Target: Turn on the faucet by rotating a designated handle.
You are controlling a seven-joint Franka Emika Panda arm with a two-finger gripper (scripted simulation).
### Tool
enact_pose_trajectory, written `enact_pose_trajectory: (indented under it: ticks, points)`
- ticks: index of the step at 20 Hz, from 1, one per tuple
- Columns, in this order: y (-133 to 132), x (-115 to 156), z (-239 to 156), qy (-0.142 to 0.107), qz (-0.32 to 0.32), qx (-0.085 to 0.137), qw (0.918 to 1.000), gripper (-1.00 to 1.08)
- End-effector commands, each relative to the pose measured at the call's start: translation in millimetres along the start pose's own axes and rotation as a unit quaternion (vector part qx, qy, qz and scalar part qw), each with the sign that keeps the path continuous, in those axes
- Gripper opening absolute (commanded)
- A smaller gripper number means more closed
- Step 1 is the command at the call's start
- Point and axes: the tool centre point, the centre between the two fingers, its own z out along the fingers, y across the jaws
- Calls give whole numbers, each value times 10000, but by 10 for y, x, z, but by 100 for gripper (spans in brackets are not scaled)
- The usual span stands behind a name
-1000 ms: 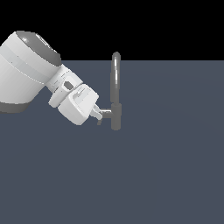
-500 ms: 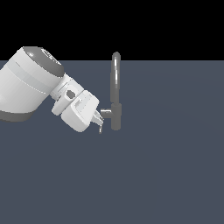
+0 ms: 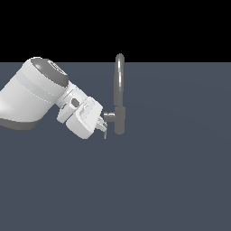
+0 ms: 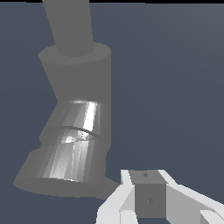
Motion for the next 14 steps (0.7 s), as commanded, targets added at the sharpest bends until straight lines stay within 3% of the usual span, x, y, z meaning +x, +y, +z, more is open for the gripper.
enact_pose_trajectory:
  ticks: [1, 14]
  points:
    - [-33, -65, 83, 16, -34, -32, 10000, -100]
    - [-244, -339, 367, 17, -135, -153, 9998, -100]
